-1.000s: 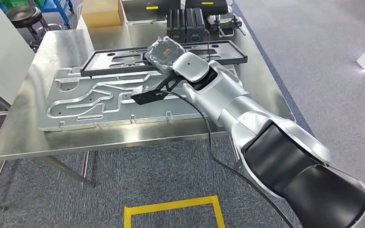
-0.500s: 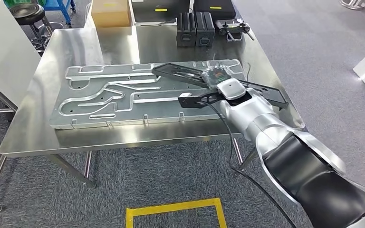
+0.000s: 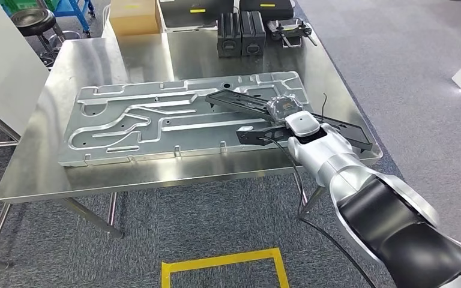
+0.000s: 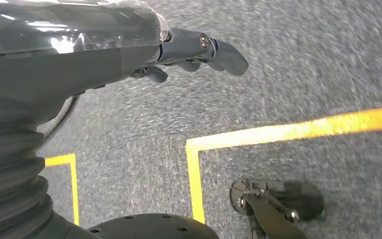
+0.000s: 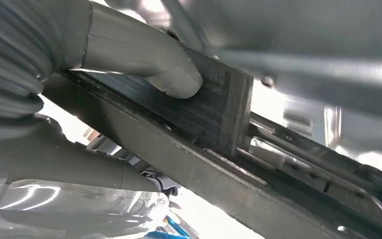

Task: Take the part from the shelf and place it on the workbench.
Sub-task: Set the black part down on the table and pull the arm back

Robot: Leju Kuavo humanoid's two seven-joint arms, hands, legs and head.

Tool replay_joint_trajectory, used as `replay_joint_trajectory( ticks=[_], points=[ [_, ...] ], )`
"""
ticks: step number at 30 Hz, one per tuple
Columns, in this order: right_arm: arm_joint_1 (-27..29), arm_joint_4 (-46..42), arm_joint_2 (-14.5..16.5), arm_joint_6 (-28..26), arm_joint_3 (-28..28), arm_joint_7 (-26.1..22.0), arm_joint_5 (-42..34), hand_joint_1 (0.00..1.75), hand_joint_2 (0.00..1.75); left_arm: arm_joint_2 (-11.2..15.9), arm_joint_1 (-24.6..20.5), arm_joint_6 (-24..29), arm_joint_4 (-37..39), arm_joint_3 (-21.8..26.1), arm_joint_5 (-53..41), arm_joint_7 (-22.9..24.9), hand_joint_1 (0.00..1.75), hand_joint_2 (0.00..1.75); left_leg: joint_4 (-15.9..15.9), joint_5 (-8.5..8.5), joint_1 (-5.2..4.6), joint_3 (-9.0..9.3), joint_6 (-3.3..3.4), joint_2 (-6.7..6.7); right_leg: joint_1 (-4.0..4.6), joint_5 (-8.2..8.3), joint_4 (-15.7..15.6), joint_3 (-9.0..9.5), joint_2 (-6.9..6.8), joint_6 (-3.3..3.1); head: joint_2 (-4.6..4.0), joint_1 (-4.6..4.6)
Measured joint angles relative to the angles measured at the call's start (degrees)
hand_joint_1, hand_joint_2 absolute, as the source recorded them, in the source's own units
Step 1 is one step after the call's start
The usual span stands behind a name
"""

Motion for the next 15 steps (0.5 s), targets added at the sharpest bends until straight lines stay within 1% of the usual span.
replay_joint_trajectory(
  ticks=[1, 2, 3, 4, 5, 6, 7, 8, 9, 10, 11, 13, 14, 15],
  points=[
    [-0.1, -0.1, 0.6, -0.4, 0.0, -0.2, 0.4, 1.75, 1.75, 0.0, 0.0, 0.0, 0.0, 0.0, -0.2, 0.4, 0.00, 1.75, 3.3, -1.73, 0.18, -1.43, -0.28, -0.01, 0.01, -0.02, -0.1, 0.14, -0.01, -0.20, 0.00, 0.00],
    [-0.3, -0.1, 1.4, -0.7, 0.0, -0.4, 0.8, 1.75, 1.75, 0.1, 0.0, -0.2, 0.0, 0.0, -0.3, 0.7, 0.00, 1.75, 7.2, -3.47, 0.32, -3.24, -0.55, -0.01, 0.02, -0.07, -0.1, 0.21, 0.02, -0.37, 0.00, 0.00],
    [-0.4, -0.1, 2.3, -0.8, 0.0, -0.6, 1.3, 1.75, 1.75, 0.2, 0.1, -0.6, 0.0, 0.0, -0.4, 0.9, 0.00, 1.75, 10.6, -4.60, 0.45, -4.88, -0.77, -0.01, 0.04, -0.12, 0.0, 0.25, 0.13, -0.43, 0.00, 0.00],
    [-0.6, -0.2, 3.2, -0.9, 0.0, -0.7, 1.8, 1.75, 1.75, 0.3, 0.1, -0.9, 0.0, 0.0, -0.6, 1.1, 0.00, 1.75, 12.5, -4.79, 0.57, -5.88, -0.96, -0.01, 0.04, -0.19, 0.0, 0.31, 0.25, -0.46, 0.00, 0.00],
    [-0.7, -0.2, 4.1, -0.8, 0.0, -0.8, 2.2, 1.75, 1.75, 0.5, 0.0, -1.0, 0.0, 0.0, -0.7, 1.2, 0.00, 1.75, 12.1, -3.85, 0.68, -5.88, -1.09, 0.00, 0.02, -0.28, 0.1, 0.39, 0.35, -0.43, 0.00, 0.00],
    [-0.9, -0.3, 4.9, -0.8, 0.0, -0.8, 2.6, 1.75, 1.75, 0.6, 0.0, -0.9, 0.0, 0.0, -0.7, 1.4, 0.00, 1.75, 9.6, -2.01, 0.79, -4.82, -1.16, 0.01, -0.02, -0.40, 0.2, 0.50, 0.42, -0.33, 0.00, 0.00],
    [-1.1, -0.4, 5.6, -0.8, 0.0, -0.8, 3.0, 1.75, 1.75, 0.6, 0.0, -0.7, 0.0, 0.0, -0.7, 1.5, 0.00, 1.75, 5.5, 0.17, 0.91, -3.06, -1.16, 0.06, -0.04, -0.58, 0.4, 0.61, 0.46, -0.16, 0.00, 0.00],
    [-1.4, -0.5, 6.2, -0.7, 0.0, -0.8, 3.3, 1.75, 1.75, 0.6, 0.0, -0.4, 0.0, 0.0, -0.7, 1.6, 0.00, 1.75, 1.6, 1.74, 0.91, -1.28, -1.08, 0.09, 0.05, -0.75, 0.6, 0.60, 0.48, 0.05, 0.00, 0.00],
    [-1.8, -0.6, 6.8, -0.7, 0.0, -0.8, 3.7, 1.75, 1.75, 0.6, 0.0, -0.1, 0.0, 0.0, -0.8, 1.7, 0.00, 1.75, -1.3, 2.74, 0.87, 0.02, -0.86, 0.08, 0.14, -0.85, 0.7, 0.55, 0.47, 0.30, 0.00, 0.00],
    [-2.2, -0.6, 7.3, -0.7, 0.0, -0.8, 4.1, 1.75, 1.75, 0.5, 0.0, 0.0, 0.0, 0.0, -0.8, 1.8, 0.00, 1.75, -2.8, 3.07, 0.79, 0.68, -0.61, 0.06, 0.24, -0.88, 0.8, 0.47, 0.45, 0.53, 0.00, 0.00],
    [-2.4, -0.7, 7.7, -0.7, 0.0, -0.9, 4.5, 1.75, 1.75, 0.4, 0.0, 0.1, 0.0, 0.0, -0.9, 1.8, 0.00, 1.75, -3.1, 2.93, 0.69, 0.79, -0.31, -0.02, 0.34, -0.83, 0.8, 0.40, 0.40, 0.78, 0.00, 0.00],
    [-2.6, -0.9, 8.5, -0.7, 0.1, -1.0, 5.2, 1.75, 1.75, 0.3, 0.0, 0.1, 0.0, 0.0, -1.0, 1.8, 0.00, 1.75, -3.3, 3.22, 0.78, 0.78, 0.41, -0.11, 0.26, -0.94, 0.9, 0.41, 0.32, 1.37, 0.00, 0.01],
    [-2.7, -1.0, 8.8, -0.7, 0.1, -1.0, 5.5, 1.31, 1.31, 0.3, 0.0, -0.1, 0.0, 0.0, -1.2, 1.7, 0.00, 1.75, -3.4, 3.36, 0.85, 0.84, 0.79, -0.11, 0.19, -1.57, 1.7, 0.11, 0.29, 1.68, 0.00, 0.01],
    [-2.8, -1.2, 9.0, -0.8, 0.1, -1.1, 5.8, 0.87, 0.87, 0.3, 0.0, -0.4, 0.0, -0.1, -1.3, 1.5, 0.00, 1.75, -3.6, 3.51, 0.93, 0.89, 1.13, -0.09, 0.11, -2.78, 3.5, -0.68, 0.29, 1.96, 0.00, 0.01]
  ],
)
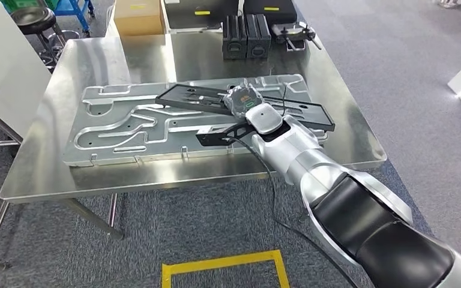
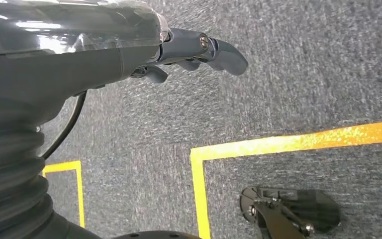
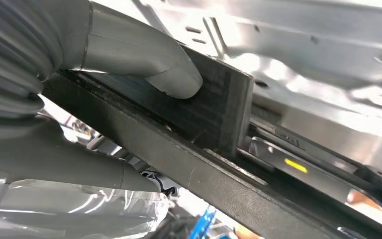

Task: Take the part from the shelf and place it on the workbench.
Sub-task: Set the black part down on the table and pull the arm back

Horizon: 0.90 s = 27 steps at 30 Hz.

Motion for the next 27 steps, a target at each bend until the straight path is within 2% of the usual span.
replay_joint_trajectory(
  ticks=[2, 3, 4, 5, 6, 7, 9, 10, 11, 13, 15, 16, 18, 19, 20, 21, 23, 24, 25, 27],
  points=[
    [-0.2, -0.2, 0.4, -0.2, 0.0, 0.0, 0.4, 0.00, 0.00, 0.0, -0.1, -0.8, 0.0, -0.1, -0.4, -0.5, 0.00, 1.75, -0.1, 0.08, 0.01, 0.00, 0.38, 0.04, -0.11, -3.63, 6.9, -3.15, 0.01, 0.38, 0.00, 0.00],
    [-0.2, -0.2, 0.6, -0.3, 0.0, 0.0, 0.5, 0.00, 0.00, 0.0, -0.1, -1.2, 0.0, -0.2, -0.7, -0.8, 0.00, 1.75, -0.1, 0.08, -0.02, -0.01, 0.44, 0.04, -0.14, -5.10, 10.8, -4.93, 0.01, 0.51, 0.00, 0.00],
    [-0.2, -0.3, 0.8, -0.3, 0.0, 0.0, 0.6, 0.00, 0.00, 0.1, -0.1, -1.4, 0.0, -0.3, -1.0, -1.1, 0.00, 1.75, -0.1, 0.07, -0.04, 0.00, 0.46, 0.03, -0.16, -5.71, 13.3, -6.13, 0.01, 0.55, 0.00, 0.00],
    [-0.2, -0.3, 0.9, -0.4, 0.0, 0.0, 0.6, 0.00, 0.00, 0.1, 0.0, -1.6, 0.0, -0.4, -1.2, -1.4, 0.00, 1.75, -0.1, 0.07, -0.06, 0.02, 0.46, -0.02, -0.16, -5.22, 13.7, -6.33, 0.01, 0.49, 0.00, 0.00],
    [-0.2, -0.4, 1.0, -0.4, 0.0, 0.0, 0.7, 0.00, 0.00, 0.2, 0.0, -1.7, 0.0, -0.6, -1.4, -1.7, 0.00, 1.75, -0.1, 0.06, -0.09, 0.06, 0.45, -0.09, -0.15, -3.74, 11.7, -5.35, 0.01, 0.31, 0.00, 0.00],
    [-0.3, -0.5, 1.1, -0.4, 0.0, 0.0, 0.8, 0.00, 0.00, 0.2, 0.0, -1.7, 0.0, -0.7, -1.5, -1.9, 0.00, 1.75, 0.0, 0.04, -0.13, 0.12, 0.42, -0.17, -0.08, -1.68, 7.8, -3.40, 0.01, -0.01, 0.00, 0.00],
    [-0.6, -0.8, 1.3, -0.4, 0.0, 0.0, 1.0, 0.00, 0.00, 0.2, 0.0, -1.8, 0.0, -0.8, -1.1, -2.5, 0.00, 0.87, 0.0, 0.01, -0.28, 0.08, 0.18, -0.26, 0.22, 1.03, 0.1, 0.40, -0.01, -0.75, 0.00, -0.01],
    [-0.8, -0.8, 1.4, -0.4, 0.0, 0.0, 1.1, 0.00, 0.00, 0.2, 0.0, -1.9, 0.0, -0.8, -0.8, -2.7, 0.00, 0.44, 0.0, 0.01, -0.34, 0.00, -0.05, -0.25, 0.41, 1.54, -2.0, 1.39, 0.00, -1.00, 0.00, -0.01],
    [-1.0, -0.9, 1.5, -0.4, 0.0, 0.0, 1.2, 0.00, 0.00, 0.3, 0.0, -2.0, 0.0, -0.8, -0.6, -2.7, 0.00, 0.00, 0.0, 0.04, -0.35, -0.05, -0.33, -0.22, 0.58, 1.48, -2.8, 1.67, 0.01, -1.17, 0.00, -0.01],
    [-1.0, -0.9, 1.5, -0.5, 0.0, -0.1, 1.3, 0.00, 0.00, 0.4, 0.0, -2.2, 0.0, -0.9, -0.7, -2.2, 0.00, 0.00, -0.1, -0.03, -0.33, -0.01, -0.95, -0.16, 0.49, 1.80, -3.3, 1.84, 0.00, -1.56, 0.00, 0.00],
    [-1.0, -1.1, 1.6, -0.6, 0.0, -0.1, 1.3, 0.00, 0.00, 0.7, 0.1, -2.3, 0.0, -0.9, -0.9, -1.5, 0.00, 0.00, 1.7, -1.49, -0.34, -0.71, -1.46, -0.08, 0.08, 2.18, -4.0, 2.21, -0.06, -2.19, 0.00, -0.01],
    [-1.0, -1.2, 1.6, -0.6, 0.0, -0.1, 1.4, 0.00, 0.00, 0.8, 0.1, -2.4, 0.0, -0.9, -0.9, -1.1, 0.00, 0.00, 4.4, -3.06, -0.28, -1.86, -1.68, -0.04, -0.09, 2.32, -4.3, 2.36, -0.08, -2.42, 0.00, -0.01],
    [-0.7, -1.3, 1.7, -0.6, 0.0, -0.1, 1.3, 0.00, 0.00, 1.1, 0.1, -2.6, 0.0, -0.9, -0.8, -0.4, 0.00, 0.00, 12.0, -6.55, -0.07, -5.32, -2.15, -0.02, -0.09, 2.35, -4.3, 2.38, -0.09, -2.62, 0.00, -0.02],
    [-0.3, -1.3, 1.7, -0.7, 0.0, -0.1, 1.3, 0.00, 0.00, 1.2, 0.2, -2.7, 0.0, -0.9, -0.7, -0.2, 0.00, 0.00, 14.9, -7.42, 0.08, -6.69, -2.40, -0.02, -0.10, 2.36, -4.3, 2.38, -0.09, -2.60, 0.00, -0.02],
    [0.0, -1.3, 1.7, -0.7, 0.0, -0.1, 1.2, 0.00, 0.00, 1.4, 0.3, -2.9, 0.0, -0.9, -0.5, 0.0, 0.00, 0.00, 15.9, -7.24, 0.25, -7.14, -2.62, -0.01, -0.12, 2.37, -4.3, 2.38, -0.10, -2.57, 0.00, -0.02],
    [0.3, -1.3, 1.7, -0.8, -0.1, -0.1, 1.2, 0.00, 0.00, 1.5, 0.3, -3.0, 0.0, -0.9, -0.5, 0.1, 0.00, 0.00, 14.5, -6.03, 0.43, -6.46, -2.80, 0.01, -0.17, 2.36, -4.2, 2.38, -0.08, -2.50, 0.00, -0.02],
    [0.6, -1.3, 1.6, -1.0, -0.2, -0.1, 1.1, 0.00, 0.00, 1.9, 0.3, -3.2, 0.0, -0.9, -0.5, 0.3, 0.00, 0.00, 7.0, -2.45, 0.80, -2.74, -2.95, 0.05, -0.26, 2.24, -3.8, 2.32, -0.03, -2.14, 0.00, -0.02],
    [0.6, -1.3, 1.5, -1.1, -0.3, -0.1, 1.1, 0.00, 0.00, 2.1, 0.3, -3.3, 0.0, -0.9, -0.5, 0.4, 0.00, 0.00, 3.6, -1.20, 0.82, -1.00, -2.81, 0.00, -0.19, 2.14, -3.4, 2.16, 0.03, -1.83, 0.00, -0.02],
    [0.6, -1.3, 1.5, -1.3, -0.4, -0.1, 1.2, 0.00, 0.00, 2.2, 0.3, -3.4, 0.0, -0.9, -0.5, 0.3, 0.00, 0.00, 1.4, -0.53, 0.77, 0.07, -2.60, -0.05, -0.10, 2.13, -3.1, 1.97, 0.07, -1.47, 0.00, -0.02],
    [0.7, -1.3, 1.3, -1.8, -0.5, -0.2, 1.4, 0.00, 0.00, 2.3, 0.2, -4.0, 0.0, -0.9, -0.6, -0.1, 0.00, 0.00, 0.5, -0.25, 0.49, 0.35, -1.97, -0.17, 0.06, 2.33, -2.8, 1.61, 0.14, -0.76, 0.00, -0.01]
  ],
)
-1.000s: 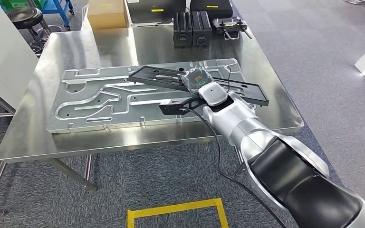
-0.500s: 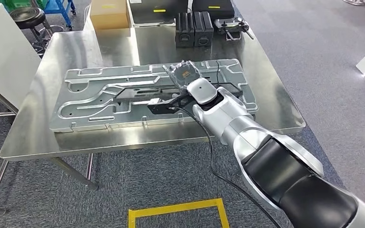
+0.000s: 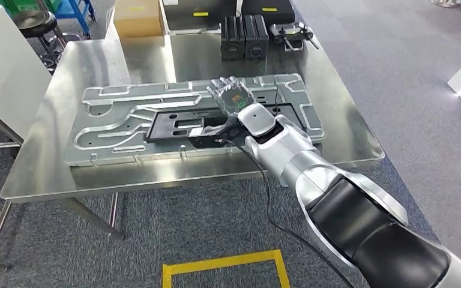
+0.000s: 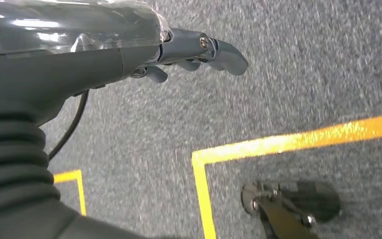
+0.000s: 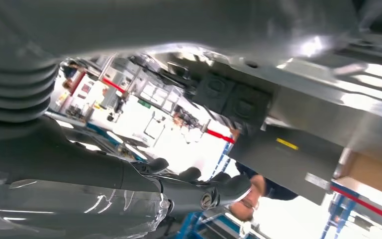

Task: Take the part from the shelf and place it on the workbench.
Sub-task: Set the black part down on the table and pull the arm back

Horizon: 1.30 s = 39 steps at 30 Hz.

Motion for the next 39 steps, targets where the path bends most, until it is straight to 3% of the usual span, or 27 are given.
replay_joint_trajectory(
  ticks=[2, 3, 5, 7, 9, 13, 14, 15, 17, 19, 20, 21, 23, 24, 25, 26, 27, 29, 31, 32, 34, 35, 36, 39],
  points=[
    [0.1, 0.0, -0.2, -0.5, 0.0, -0.2, 0.5, 0.00, 0.00, 0.2, 0.0, -0.4, 0.0, 0.0, 0.1, -0.7, 0.00, 0.00, -0.2, 0.55, 0.05, -0.32, 0.83, 0.08, -0.17, -0.32, 0.3, -0.32, 0.03, 0.64, 0.00, 0.01],
    [0.1, -0.1, -0.3, -0.8, 0.0, -0.3, 0.8, 0.00, 0.00, 0.3, -0.1, -0.6, 0.0, 0.0, 0.2, -1.0, 0.00, 0.00, -0.4, 0.92, 0.09, -0.52, 1.33, 0.16, -0.29, -1.50, 1.4, -0.81, 0.02, 0.92, 0.00, 0.01],
    [0.1, -0.2, -0.7, -1.1, 0.0, -0.4, 1.6, 0.00, 0.00, 0.3, -0.3, -0.9, 0.0, 0.0, 0.3, -1.3, 0.00, 0.00, -0.7, 1.63, 0.04, -1.16, 2.06, 0.32, -0.40, -5.97, 7.1, -2.97, -0.03, 1.34, 0.00, 0.01],
    [0.1, -0.3, -0.9, -1.1, 0.0, -0.4, 2.4, 0.00, 0.00, 0.4, -0.4, -1.3, 0.0, 0.0, 0.3, -1.3, 0.00, 0.00, -0.7, 2.31, -0.17, -2.10, 2.31, 0.39, -0.40, -9.96, 14.3, -5.31, -0.05, 1.52, 0.00, 0.01],
    [0.1, -0.3, -1.2, -1.1, 0.0, -0.4, 3.1, 0.00, 0.00, 0.5, -0.4, -1.6, 0.0, 0.0, 0.3, -1.3, 0.00, 0.00, -0.6, 2.96, -0.32, -2.99, 2.34, 0.40, -0.39, -10.55, 16.7, -5.32, -0.05, 1.45, 0.00, 0.01],
    [0.1, -0.4, -1.3, -1.0, 0.0, -0.3, 3.3, 0.00, 0.00, 0.5, -0.5, -1.7, 0.0, 0.0, 0.3, -1.3, 0.00, 0.00, -0.6, 3.27, -0.38, -3.40, 2.34, 0.39, -0.39, -9.84, 15.8, -4.35, -0.06, 1.34, 0.00, 0.01],
    [0.0, -0.4, -1.3, -1.0, 0.0, -0.3, 3.4, 0.00, 0.00, 0.5, -0.5, -1.7, 0.0, 0.0, 0.3, -1.3, 0.00, 0.00, -0.6, 3.43, -0.41, -3.58, 2.31, 0.38, -0.37, -9.07, 14.1, -3.14, -0.05, 1.21, 0.00, 0.01],
    [-0.1, -0.5, -1.4, -1.0, 0.0, -0.3, 3.5, 0.00, 0.00, 0.5, -0.5, -1.8, 0.0, 0.0, 0.3, -1.3, 0.00, 0.00, -0.6, 3.72, -0.46, -3.84, 2.24, 0.35, -0.30, -7.98, 10.9, -0.94, -0.05, 0.95, 0.00, 0.01],
    [-1.3, -1.3, -2.5, -1.9, -0.1, -0.5, 4.5, 0.00, 0.00, 0.4, -0.5, -2.2, 0.0, 0.0, 0.4, -2.0, 0.00, 0.00, -0.9, 5.20, -0.44, -4.50, 1.43, 0.32, 0.33, -5.67, 2.7, 4.07, -0.09, 0.05, 0.00, 0.01],
    [-2.4, -2.1, -4.2, -3.2, -0.1, -0.9, 5.8, 0.00, 0.00, 0.2, -0.4, -2.5, 0.0, 0.0, 0.9, -2.7, 0.00, 0.00, -1.4, 6.28, -0.35, -4.91, 0.44, 0.24, 0.68, -4.36, -1.3, 5.64, -0.35, -0.83, 0.00, 0.01],
    [-2.5, -2.3, -4.9, -3.8, -0.1, -1.2, 6.3, 0.00, 0.00, 0.1, -0.3, -2.5, 0.0, 0.1, 1.0, -2.9, 0.00, 0.00, -0.8, 5.31, -0.30, -5.27, 0.20, 0.22, 0.54, -3.65, -1.6, 5.32, -0.52, -1.23, 0.00, 0.01],
    [-2.6, -2.6, -5.7, -4.6, -0.2, -1.6, 6.6, 0.00, 0.00, 0.1, -0.2, -2.6, 0.0, 0.1, 1.1, -2.9, 0.00, 0.00, 0.9, 3.19, -0.26, -5.90, 0.00, 0.20, 0.36, -2.90, -1.9, 4.85, -0.71, -1.57, 0.00, 0.01],
    [-2.7, -3.2, -7.7, -6.4, -0.6, -2.7, 7.0, 0.00, 0.00, 0.1, 0.1, -2.6, 0.0, 0.2, 1.2, -3.0, 0.00, 0.00, 7.9, -2.94, -0.07, -7.83, -0.34, 0.24, 0.27, -1.51, -2.0, 3.41, -0.88, -1.94, 0.00, 0.00],
    [-2.7, -3.7, -8.9, -7.7, -0.9, -3.4, 7.0, 0.00, 0.00, 0.0, 0.2, -2.6, 0.0, 0.3, 1.2, -2.9, 0.00, 0.00, 12.0, -5.11, 0.00, -8.63, -0.53, 0.25, 0.27, -0.86, -2.0, 2.50, -0.91, -1.92, 0.00, 0.00],
    [-2.6, -4.2, -10.1, -9.0, -1.4, -4.3, 6.7, 0.00, 0.00, 0.0, 0.3, -2.6, 0.0, 0.4, 1.2, -2.7, 0.00, 0.00, 15.0, -5.89, 0.07, -8.83, -0.71, 0.26, 0.26, -0.22, -1.9, 1.59, -0.92, -1.81, 0.00, 0.00],
    [-2.5, -4.8, -11.5, -10.5, -2.0, -5.2, 6.3, 0.00, 0.00, -0.1, 0.3, -2.5, 0.0, 0.4, 1.2, -2.6, 0.00, 0.00, 16.2, -5.37, 0.13, -8.18, -0.87, 0.27, 0.22, 0.38, -1.8, 0.70, -0.95, -1.64, 0.00, 0.00],
    [-2.3, -5.4, -12.8, -11.9, -2.8, -6.1, 5.7, 0.00, 0.00, -0.1, 0.3, -2.4, 0.0, 0.4, 1.2, -2.4, 0.00, 0.00, 15.2, -4.02, 0.18, -6.50, -0.96, 0.28, 0.15, 0.92, -1.7, -0.13, -0.96, -1.39, 0.00, -0.01],
    [-1.8, -7.0, -15.5, -14.8, -4.7, -8.0, 3.9, 0.00, 0.00, -0.1, 0.2, -2.3, 0.0, 0.5, 1.2, -2.2, 0.00, 0.00, 8.2, -2.35, 0.25, -0.64, -0.94, 0.26, 0.04, 1.74, -1.1, -1.53, -1.04, -0.72, 0.00, -0.01],
    [-0.4, -9.3, -18.5, -18.3, -7.2, -9.9, 1.4, 0.00, 0.00, -0.1, 0.3, -2.2, 0.0, 0.6, 1.3, -1.9, 0.00, 0.00, 1.3, -3.36, 0.03, 4.06, -0.37, 0.05, 0.10, 2.41, -0.7, -2.31, -1.21, 0.03, 0.00, 0.01],
    [0.7, -10.7, -19.9, -20.3, -8.6, -10.9, -0.1, 0.00, 0.00, -0.1, 0.3, -2.1, 0.0, 0.6, 1.3, -1.8, 0.00, 0.00, -0.2, -4.00, -0.19, 4.92, 0.03, -0.05, 0.18, 2.83, -0.7, -2.46, -1.29, 0.41, 0.00, 0.01],
    [3.9, -13.2, -22.3, -24.0, -11.2, -12.8, -3.1, 0.00, 0.00, -0.2, 0.4, -1.9, 0.0, 0.8, 1.3, -1.7, 0.00, 0.00, -0.7, -3.50, -0.26, 4.61, 1.10, -0.01, 0.08, 3.51, -0.9, -2.48, -1.30, 1.20, 0.00, 0.02],
    [6.0, -14.5, -23.6, -25.7, -12.7, -13.7, -4.7, 0.00, 0.00, -0.3, 0.3, -1.7, 0.0, 0.8, 1.3, -1.6, 0.00, 0.00, -0.8, -2.91, -0.22, 4.27, 1.75, 0.07, -0.05, 2.80, -0.4, -2.74, -1.15, 1.57, 0.00, 0.02],
    [8.3, -15.7, -24.7, -27.1, -14.3, -14.6, -6.3, 0.00, 0.00, -0.3, 0.1, -1.5, 0.0, 0.9, 1.3, -1.7, 0.00, 0.00, -1.1, -2.22, -0.12, 3.77, 2.36, 0.14, -0.18, 1.06, 1.0, -3.27, -0.93, 1.89, 0.00, 0.03],
    [17.5, -20.3, -27.7, -29.3, -20.7, -18.5, -12.7, 0.00, 0.00, -0.4, -0.1, -1.0, 0.0, 0.9, 1.4, -2.4, 0.00, 0.00, -1.2, -0.23, -0.30, 1.53, 3.28, -0.04, -0.29, -6.80, 11.2, -6.25, -0.36, 2.58, 0.00, 0.01]
  ],
)
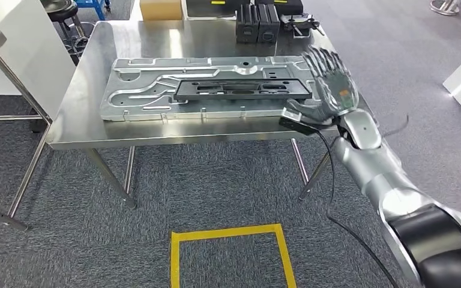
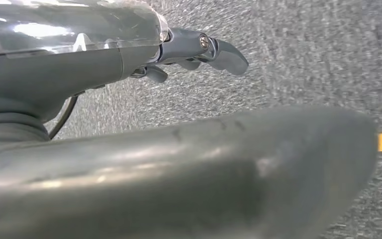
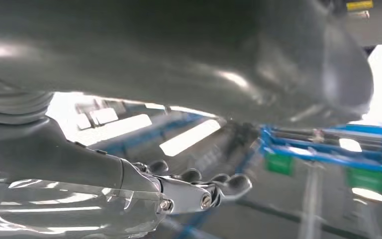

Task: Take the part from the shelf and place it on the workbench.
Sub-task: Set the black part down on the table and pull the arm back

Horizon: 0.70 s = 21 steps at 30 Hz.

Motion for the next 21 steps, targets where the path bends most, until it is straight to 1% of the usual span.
replay_joint_trajectory(
  ticks=[1, 2, 3, 4, 5, 6, 7, 8, 9, 10, 11, 12, 13, 15, 16, 17, 18, 19, 20, 21],
  points=[
    [4.0, -1.6, -0.5, -0.2, -2.9, -2.8, -3.5, 0.00, 0.00, 0.0, 0.1, 0.1, 0.0, 0.0, 0.1, -0.4, 0.00, 0.00, 0.0, 0.59, -0.11, -0.78, 0.08, -0.13, 0.02, -1.04, 3.1, -0.50, 0.08, 0.09, 0.00, 0.00],
    [8.4, -2.9, -0.6, -0.2, -6.5, -6.7, -7.9, 0.00, 0.00, 0.0, 0.1, 0.2, 0.0, 0.1, 0.1, -0.8, 0.00, 0.00, 0.0, 1.16, -0.22, -1.57, 0.11, -0.32, 0.02, -0.70, 4.7, -0.21, 0.12, 0.04, 0.00, 0.00],
    [12.9, -3.7, -0.4, 0.1, -10.3, -11.3, -12.9, 0.00, 0.00, 0.0, 0.2, 0.4, 0.0, 0.2, 0.1, -1.1, 0.00, 0.00, 0.1, 1.73, -0.35, -2.34, 0.10, -0.56, 0.04, 0.63, 4.3, 1.06, 0.14, -0.17, 0.00, 0.00],
    [17.0, -4.1, 0.1, 0.7, -14.2, -15.6, -17.9, 0.00, 0.00, 0.0, 0.2, 0.6, 0.0, 0.3, 0.1, -1.4, 0.00, 0.00, 0.1, 2.30, -0.52, -3.10, 0.05, -0.76, 0.10, 2.09, 1.9, 3.34, 0.14, -0.56, 0.00, 0.00],
    [20.4, -4.3, 0.7, 1.4, -18.0, -19.0, -22.3, 0.00, 0.00, 0.0, 0.2, 0.7, 0.0, 0.3, 0.1, -1.6, 0.00, 0.00, 0.2, 2.83, -0.72, -3.77, -0.07, -0.91, 0.25, 2.70, -2.1, 6.56, 0.06, -1.16, 0.00, 0.00],
    [23.0, -4.2, 1.4, 2.0, -21.4, -21.3, -25.5, 0.00, 0.00, -0.1, 0.3, 0.8, 0.0, 0.4, 0.1, -1.7, 0.00, 0.00, 0.2, 3.29, -0.95, -4.27, -0.23, -0.91, 0.42, 2.36, -6.7, 9.82, -0.10, -1.70, 0.00, 0.00],
    [25.1, -4.2, 2.0, 2.4, -24.4, -22.6, -27.5, 0.00, 0.00, -0.1, 0.3, 0.8, 0.0, 0.4, 0.1, -1.8, 0.00, 0.00, 0.2, 3.73, -1.11, -4.52, -0.44, -0.79, 0.65, 1.72, -10.3, 12.26, -0.26, -2.05, 0.00, 0.01],
    [26.8, -4.2, 2.4, 2.5, -26.8, -23.1, -28.5, 0.00, 0.00, -0.1, 0.3, 0.9, 0.0, 0.5, 0.1, -1.8, 0.00, 0.00, 0.2, 4.15, -1.14, -4.62, -0.72, -0.62, 0.90, 1.03, -12.7, 13.75, -0.39, -2.30, 0.00, 0.00],
    [28.1, -4.2, 2.8, 2.6, -28.8, -23.4, -28.9, 0.00, 0.00, -0.1, 0.3, 0.9, 0.0, 0.5, 0.1, -1.8, 0.00, 0.00, 0.0, 4.60, -1.13, -4.64, -1.03, -0.44, 1.06, 1.03, -13.6, 14.03, -0.46, -2.41, 0.00, 0.00],
    [29.3, -4.1, 3.2, 2.9, -30.4, -23.4, -29.3, 0.00, 0.00, -0.1, 0.2, 0.9, 0.0, 0.5, 0.1, -1.8, 0.00, 0.00, -0.1, 4.94, -1.08, -4.69, -1.37, -0.23, 1.00, 1.67, -13.7, 13.69, -0.45, -2.67, 0.00, 0.00],
    [30.1, -3.9, 3.6, 3.7, -31.6, -23.0, -30.2, 0.00, 0.00, -0.1, 0.2, 1.0, 0.0, 0.6, 0.1, -1.8, 0.00, 0.00, 0.1, 4.52, -0.99, -4.94, -1.71, -0.06, 0.90, 2.32, -14.0, 13.34, -0.43, -3.04, 0.00, -0.01],
    [30.7, -3.7, 4.0, 4.9, -32.8, -22.5, -31.9, 0.00, 0.00, -0.1, 0.2, 1.1, 0.0, 0.6, 0.1, -1.7, 0.00, 0.00, 1.0, 3.00, -0.96, -5.40, -2.02, 0.07, 0.72, 3.10, -14.3, 12.77, -0.42, -3.45, 0.00, -0.01],
    [31.3, -3.0, 4.7, 6.7, -34.4, -21.8, -34.8, 0.00, 0.00, -0.1, 0.2, 1.2, 0.0, 0.7, 0.0, -1.6, 0.00, 0.00, 3.1, 0.37, -0.90, -6.14, -2.32, 0.18, 0.51, 3.92, -14.5, 12.04, -0.43, -3.77, 0.00, -0.01],
    [32.8, 0.1, 6.7, 10.8, -38.6, -19.7, -42.4, 0.00, 0.00, 0.0, 0.2, 1.5, 0.0, 0.8, -0.3, -1.0, 0.00, 0.00, 9.8, -5.96, -0.70, -7.93, -2.86, 0.21, 0.51, 5.33, -14.5, 10.37, -0.58, -4.02, 0.00, -0.02],
    [33.9, 2.5, 7.8, 12.8, -41.2, -18.1, -46.2, 0.00, 0.00, 0.0, 0.3, 1.5, 0.0, 0.8, -0.5, -0.7, 0.00, 0.00, 13.5, -7.82, -0.61, -8.46, -3.14, 0.21, 0.50, 6.03, -14.5, 9.44, -0.78, -3.94, 0.00, -0.02],
    [35.2, 5.5, 9.1, 14.7, -43.8, -15.4, -49.0, 0.00, 0.00, 0.0, 0.3, 1.6, 0.0, 0.8, -0.7, -0.2, 0.00, 0.00, 16.1, -8.14, -0.52, -8.34, -3.41, 0.22, 0.49, 6.71, -14.4, 8.47, -1.05, -3.85, 0.00, -0.02],
    [36.7, 8.3, 10.4, 16.4, -46.2, -12.1, -51.0, 0.00, 0.44, 0.0, 0.4, 1.6, 0.0, 0.8, -0.9, 0.2, 0.00, 0.00, 17.1, -7.10, -0.40, -7.39, -3.67, 0.22, 0.45, 7.37, -14.3, 7.45, -1.28, -3.72, 0.00, -0.02],
    [38.3, 10.9, 11.7, 18.0, -48.2, -8.3, -52.3, 0.00, 0.87, 0.1, 0.5, 1.6, 0.0, 0.8, -1.2, 0.6, 0.00, 0.00, 16.6, -5.33, -0.28, -5.65, -3.89, 0.22, 0.37, 8.00, -14.1, 6.39, -1.46, -3.57, 0.00, -0.02],
    [39.8, 13.4, 13.4, 19.9, -50.0, -3.8, -53.2, 0.00, 1.31, 0.2, 0.6, 1.6, 0.0, 0.8, -1.4, 1.0, 0.00, 0.00, 13.9, -3.86, -0.17, -2.70, -4.04, 0.19, 0.30, 8.60, -13.7, 5.32, -1.50, -3.38, 0.00, -0.02],
    [41.2, 15.3, 14.9, 21.5, -51.4, 0.4, -53.9, 0.00, 1.75, 0.4, 0.6, 1.5, 0.0, 0.8, -1.7, 1.2, 0.00, 0.00, 9.7, -3.76, -0.15, 1.05, -4.07, 0.13, 0.26, 9.12, -13.2, 4.36, -1.38, -3.15, 0.00, -0.02]
  ],
)
